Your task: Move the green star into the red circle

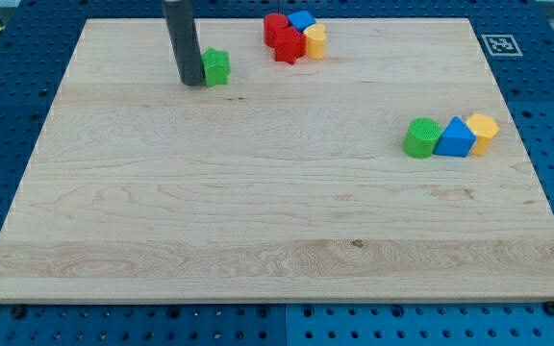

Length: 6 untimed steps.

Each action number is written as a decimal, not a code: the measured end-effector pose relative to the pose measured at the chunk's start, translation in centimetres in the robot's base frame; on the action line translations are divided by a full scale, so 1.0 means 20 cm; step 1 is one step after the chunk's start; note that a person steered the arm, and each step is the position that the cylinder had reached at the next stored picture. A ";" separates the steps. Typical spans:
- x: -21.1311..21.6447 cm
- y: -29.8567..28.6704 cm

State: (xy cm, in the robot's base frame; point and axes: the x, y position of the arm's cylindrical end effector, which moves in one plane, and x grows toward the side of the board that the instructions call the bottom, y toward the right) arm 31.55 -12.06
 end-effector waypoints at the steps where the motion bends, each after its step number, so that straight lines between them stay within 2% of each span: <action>1: -0.04 0.03; 3: 0.04 0.11; 6: -0.16 0.18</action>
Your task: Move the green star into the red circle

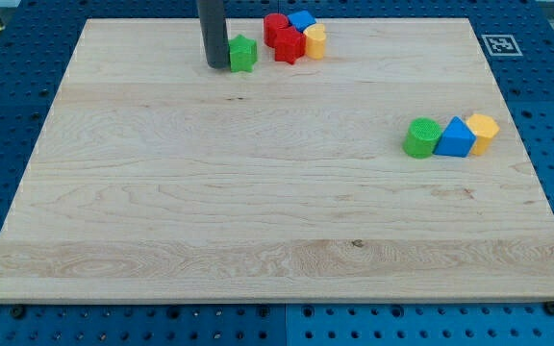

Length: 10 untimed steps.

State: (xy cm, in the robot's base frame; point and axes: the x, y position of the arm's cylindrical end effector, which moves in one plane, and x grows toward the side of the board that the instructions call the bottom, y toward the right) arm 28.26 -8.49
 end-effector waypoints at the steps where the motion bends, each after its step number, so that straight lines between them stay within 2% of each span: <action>1: -0.06 0.04; 3: -0.06 0.13; 5: 0.24 0.17; 7: 0.14 0.34; 8: 0.07 0.35; 10: 0.07 0.33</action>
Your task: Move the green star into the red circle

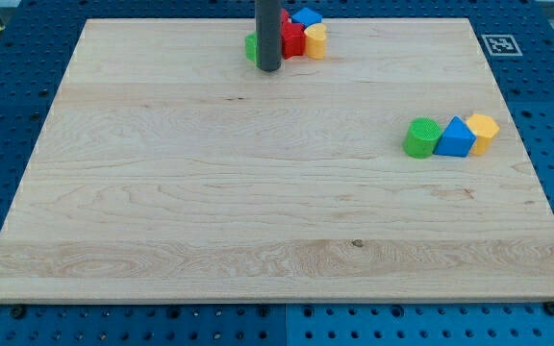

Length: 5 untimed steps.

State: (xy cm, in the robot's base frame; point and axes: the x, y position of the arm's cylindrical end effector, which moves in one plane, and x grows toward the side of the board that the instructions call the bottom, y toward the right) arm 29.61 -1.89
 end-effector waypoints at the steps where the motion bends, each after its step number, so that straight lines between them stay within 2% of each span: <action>1: -0.01 -0.06; 4: -0.17 -0.13; 5: 0.14 -0.13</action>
